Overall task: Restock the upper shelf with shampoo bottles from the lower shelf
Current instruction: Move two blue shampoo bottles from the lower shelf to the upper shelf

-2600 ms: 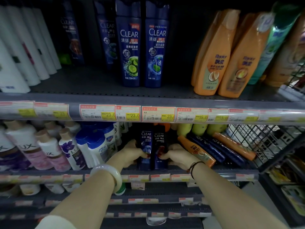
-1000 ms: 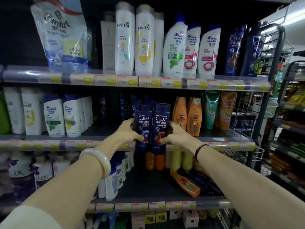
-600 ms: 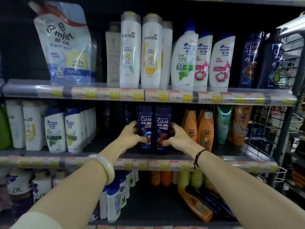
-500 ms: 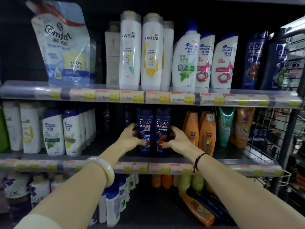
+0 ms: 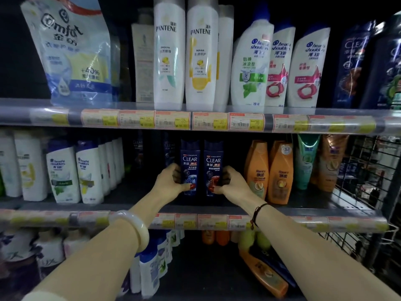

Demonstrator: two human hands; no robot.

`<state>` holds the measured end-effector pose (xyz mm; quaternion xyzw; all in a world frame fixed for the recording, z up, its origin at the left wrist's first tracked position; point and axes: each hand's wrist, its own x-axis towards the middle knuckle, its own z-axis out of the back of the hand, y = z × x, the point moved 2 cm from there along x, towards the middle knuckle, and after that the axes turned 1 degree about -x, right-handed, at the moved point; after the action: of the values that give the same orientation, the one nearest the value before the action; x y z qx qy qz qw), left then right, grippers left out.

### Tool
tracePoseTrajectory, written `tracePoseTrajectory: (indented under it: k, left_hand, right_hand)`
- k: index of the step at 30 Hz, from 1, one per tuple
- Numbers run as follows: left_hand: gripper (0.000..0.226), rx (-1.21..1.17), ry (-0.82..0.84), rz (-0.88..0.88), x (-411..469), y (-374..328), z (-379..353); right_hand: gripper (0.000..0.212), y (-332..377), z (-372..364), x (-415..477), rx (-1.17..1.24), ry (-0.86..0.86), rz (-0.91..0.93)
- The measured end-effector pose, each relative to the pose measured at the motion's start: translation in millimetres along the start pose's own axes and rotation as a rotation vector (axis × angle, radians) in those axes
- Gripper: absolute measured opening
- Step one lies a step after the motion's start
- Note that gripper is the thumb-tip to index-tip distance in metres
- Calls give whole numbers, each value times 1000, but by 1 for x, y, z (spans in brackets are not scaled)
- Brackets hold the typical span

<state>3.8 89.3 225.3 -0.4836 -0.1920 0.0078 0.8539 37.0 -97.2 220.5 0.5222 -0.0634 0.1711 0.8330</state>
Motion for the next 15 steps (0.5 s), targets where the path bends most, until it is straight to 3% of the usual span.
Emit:
tracePoseTrajectory:
  k: [9,15]
  left_hand:
    - [50,-12,36,137,-17,2,3]
    - [43,109,42,40,-45,-23,12]
  right_hand:
    - [45,-4,8,-18,-84,-35,-112]
    - [41,17,22,-50,-227,-11,-56]
